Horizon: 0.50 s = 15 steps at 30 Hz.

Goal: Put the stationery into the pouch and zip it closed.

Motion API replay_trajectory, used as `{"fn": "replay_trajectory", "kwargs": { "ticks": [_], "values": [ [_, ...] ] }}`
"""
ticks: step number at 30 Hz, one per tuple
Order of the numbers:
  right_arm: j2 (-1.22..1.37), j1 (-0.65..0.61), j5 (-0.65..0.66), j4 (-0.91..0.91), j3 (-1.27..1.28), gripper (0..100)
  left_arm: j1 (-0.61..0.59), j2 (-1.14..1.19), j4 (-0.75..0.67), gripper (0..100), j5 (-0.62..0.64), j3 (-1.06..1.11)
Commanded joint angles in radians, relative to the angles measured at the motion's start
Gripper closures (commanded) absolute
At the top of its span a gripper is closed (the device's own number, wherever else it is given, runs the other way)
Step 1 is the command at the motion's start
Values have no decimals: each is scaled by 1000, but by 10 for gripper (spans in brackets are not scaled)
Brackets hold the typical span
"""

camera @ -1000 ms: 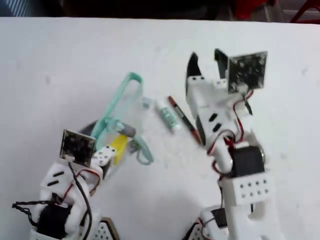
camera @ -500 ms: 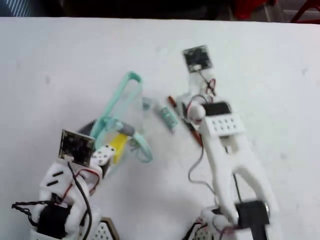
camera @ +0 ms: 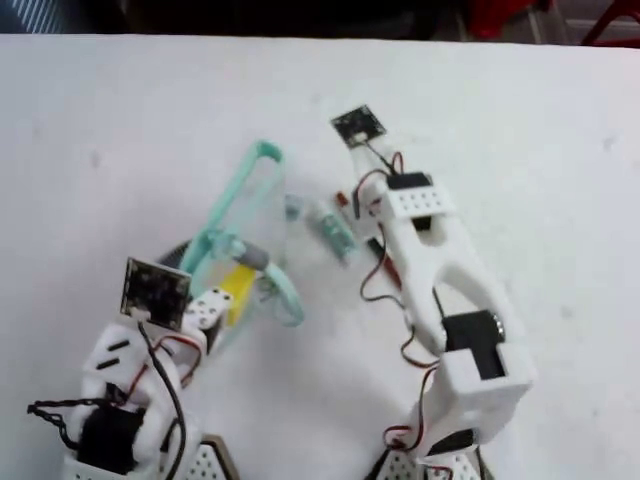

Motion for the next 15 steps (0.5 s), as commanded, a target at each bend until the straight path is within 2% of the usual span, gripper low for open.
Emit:
{"fn": "replay_trajectory", "kwargs": {
  "ticks": [1,15],
  "values": [
    [5,-18,12,5,-49,902,-2,1,-29,752,3,-8],
    [137,-58,14,-16,-94,900,1,1,-29,752,5,-9]
  ]
}}
